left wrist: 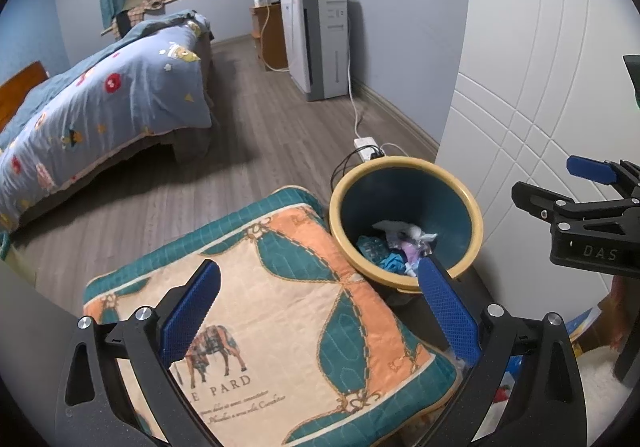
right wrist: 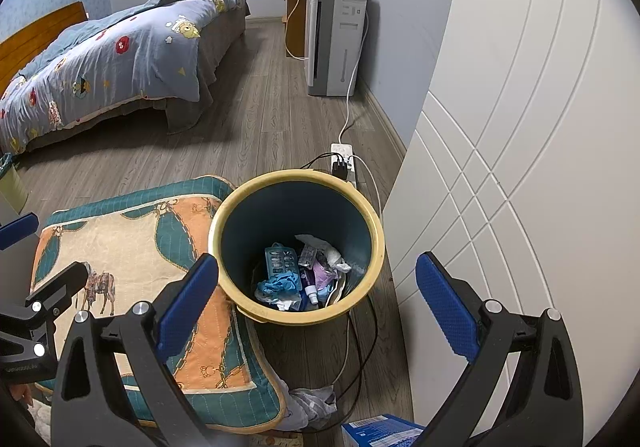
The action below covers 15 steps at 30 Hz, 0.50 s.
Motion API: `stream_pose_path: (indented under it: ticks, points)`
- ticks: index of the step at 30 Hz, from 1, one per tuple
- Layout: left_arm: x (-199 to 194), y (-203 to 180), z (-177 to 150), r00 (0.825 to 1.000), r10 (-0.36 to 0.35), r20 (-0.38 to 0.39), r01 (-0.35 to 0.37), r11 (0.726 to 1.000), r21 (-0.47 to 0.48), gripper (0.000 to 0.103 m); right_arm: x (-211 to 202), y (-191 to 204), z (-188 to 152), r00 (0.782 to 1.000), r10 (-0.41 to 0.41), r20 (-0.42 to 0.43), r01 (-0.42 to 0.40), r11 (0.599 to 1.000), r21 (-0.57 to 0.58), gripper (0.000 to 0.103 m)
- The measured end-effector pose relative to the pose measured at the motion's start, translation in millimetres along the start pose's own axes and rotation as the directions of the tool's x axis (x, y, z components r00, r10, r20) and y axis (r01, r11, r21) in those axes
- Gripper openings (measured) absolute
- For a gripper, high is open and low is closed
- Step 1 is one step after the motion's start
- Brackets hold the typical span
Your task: Collect trash
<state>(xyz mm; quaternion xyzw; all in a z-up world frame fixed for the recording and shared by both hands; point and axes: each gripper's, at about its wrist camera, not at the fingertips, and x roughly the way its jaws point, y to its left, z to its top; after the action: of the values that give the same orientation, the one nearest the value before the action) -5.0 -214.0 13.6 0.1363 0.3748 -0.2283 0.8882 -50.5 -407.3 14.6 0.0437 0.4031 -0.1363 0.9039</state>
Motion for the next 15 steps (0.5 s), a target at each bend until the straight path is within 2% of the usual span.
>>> stream_pose_path:
  ticks: [15]
  points:
    - [-1.2, -0.8, -0.1, 1.0, 0.0, -0.001, 0.0, 1.0, 0.001, 0.098, 0.0, -1.7, 0.6, 1.0, -0.001, -0.001, 0.001, 1.0, 0.004, 0.097]
